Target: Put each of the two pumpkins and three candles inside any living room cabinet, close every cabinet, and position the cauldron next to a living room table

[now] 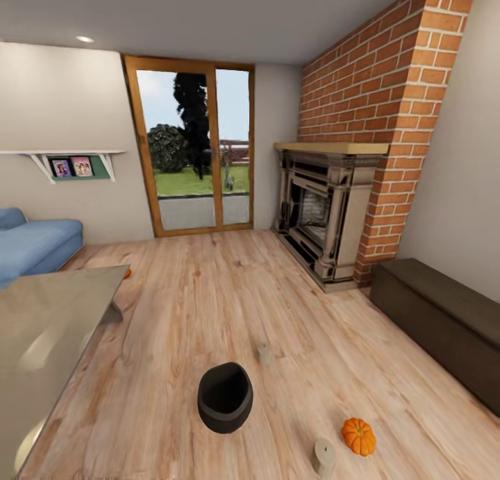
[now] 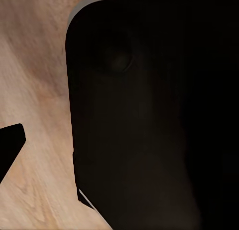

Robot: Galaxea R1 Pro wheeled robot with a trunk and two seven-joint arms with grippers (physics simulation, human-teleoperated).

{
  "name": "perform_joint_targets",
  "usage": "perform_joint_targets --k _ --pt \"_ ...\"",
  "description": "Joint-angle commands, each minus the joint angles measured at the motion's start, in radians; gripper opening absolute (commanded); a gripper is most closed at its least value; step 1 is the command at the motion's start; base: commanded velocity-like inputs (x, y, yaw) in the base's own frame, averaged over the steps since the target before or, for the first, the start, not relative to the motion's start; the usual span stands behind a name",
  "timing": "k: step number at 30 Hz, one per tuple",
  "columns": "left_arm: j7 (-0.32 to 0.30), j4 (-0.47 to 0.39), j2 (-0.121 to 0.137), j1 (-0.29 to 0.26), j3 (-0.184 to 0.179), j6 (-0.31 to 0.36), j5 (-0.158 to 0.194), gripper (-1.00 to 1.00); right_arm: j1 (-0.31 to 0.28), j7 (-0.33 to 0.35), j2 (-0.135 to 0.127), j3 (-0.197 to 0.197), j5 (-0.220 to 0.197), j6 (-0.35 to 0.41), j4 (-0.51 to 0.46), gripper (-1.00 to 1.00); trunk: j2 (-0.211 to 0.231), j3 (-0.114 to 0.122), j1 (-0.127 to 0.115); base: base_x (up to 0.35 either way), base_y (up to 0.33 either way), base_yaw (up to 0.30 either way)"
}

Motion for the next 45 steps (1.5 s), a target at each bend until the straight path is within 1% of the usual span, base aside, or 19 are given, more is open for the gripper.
perform_joint_targets --k 1,10,16,20,25,35,45 --pt "-0.001 0.001 0.000 -0.001 0.000 -0.003 0.000 1.00 0.000 -0.001 0.000 0.000 0.001 -0.003 0.000 1.00 -0.001 -0.001 0.000 0.038 0.075 0.250" --pt "0.000 0.001 0.000 -0.001 -0.002 -0.038 -0.002 1.00 0.000 -0.001 0.000 0.000 0.001 -0.003 0.000 1.00 -0.001 -0.001 0.000 0.011 0.023 0.278" --pt "0.003 0.001 0.000 0.000 -0.003 -0.042 -0.002 1.00 0.000 -0.001 0.000 0.000 0.001 -0.003 0.000 1.00 -0.001 -0.001 0.000 0.005 0.002 0.289" --pt "0.004 0.001 0.000 0.000 -0.003 -0.043 -0.003 1.00 0.000 -0.001 0.000 0.001 0.001 -0.003 0.000 1.00 -0.001 -0.001 0.000 0.139 0.000 0.221" --pt "0.004 0.001 0.000 0.000 -0.003 -0.044 -0.002 1.00 0.000 -0.001 0.000 -0.001 0.001 -0.003 0.000 1.00 -0.001 -0.001 0.000 0.153 0.000 0.043" --pt "0.007 0.001 0.000 0.000 -0.003 -0.044 -0.003 1.00 0.000 -0.001 0.000 -0.001 0.000 -0.003 0.000 1.00 -0.001 -0.001 0.000 0.038 0.000 0.006" --pt "0.006 0.000 0.000 0.000 -0.004 -0.046 -0.002 1.00 0.000 -0.001 -0.001 -0.005 -0.002 -0.006 -0.005 1.00 -0.001 -0.001 0.000 0.138 0.000 0.000"
